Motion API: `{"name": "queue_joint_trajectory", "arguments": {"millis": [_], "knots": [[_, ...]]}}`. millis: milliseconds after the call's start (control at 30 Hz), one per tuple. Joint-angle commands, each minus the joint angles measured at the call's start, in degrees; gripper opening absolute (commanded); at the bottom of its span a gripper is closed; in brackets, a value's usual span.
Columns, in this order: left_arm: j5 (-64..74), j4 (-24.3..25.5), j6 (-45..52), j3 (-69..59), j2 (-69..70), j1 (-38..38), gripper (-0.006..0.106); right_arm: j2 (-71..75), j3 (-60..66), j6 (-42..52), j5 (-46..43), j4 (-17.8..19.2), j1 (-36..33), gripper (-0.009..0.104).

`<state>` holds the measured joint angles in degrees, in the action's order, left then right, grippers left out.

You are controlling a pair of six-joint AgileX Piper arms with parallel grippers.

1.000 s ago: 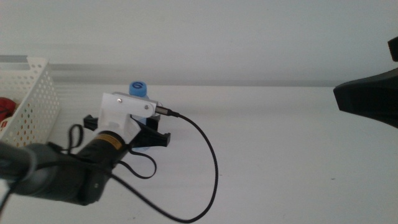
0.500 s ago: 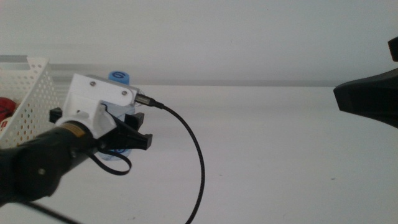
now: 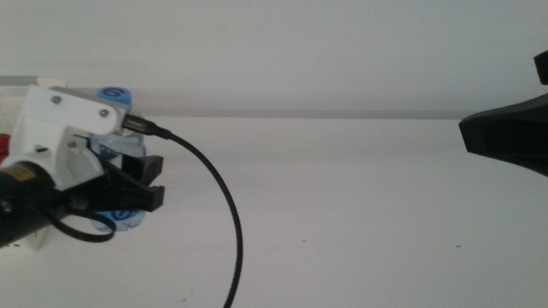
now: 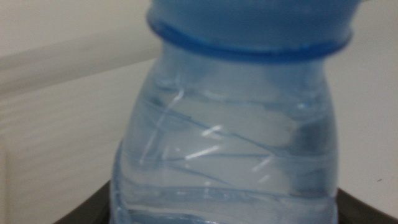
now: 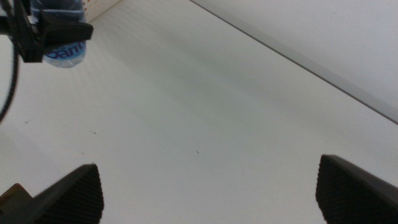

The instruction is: Use arms to grab the bottles and put them into the dustbin to the left of the table.

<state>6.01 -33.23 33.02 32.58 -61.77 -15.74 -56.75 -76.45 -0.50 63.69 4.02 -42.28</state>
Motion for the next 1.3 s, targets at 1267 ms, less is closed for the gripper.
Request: {"name": "queue_joint_trajectory", "arguments": {"millis": [1267], "knots": [[51.87,27.08,-8.41,40.37,-18.23,22.27,-0.002,-0.14,-0.21,0.50,-0.28,-0.61,-0.03,0.090]]}}
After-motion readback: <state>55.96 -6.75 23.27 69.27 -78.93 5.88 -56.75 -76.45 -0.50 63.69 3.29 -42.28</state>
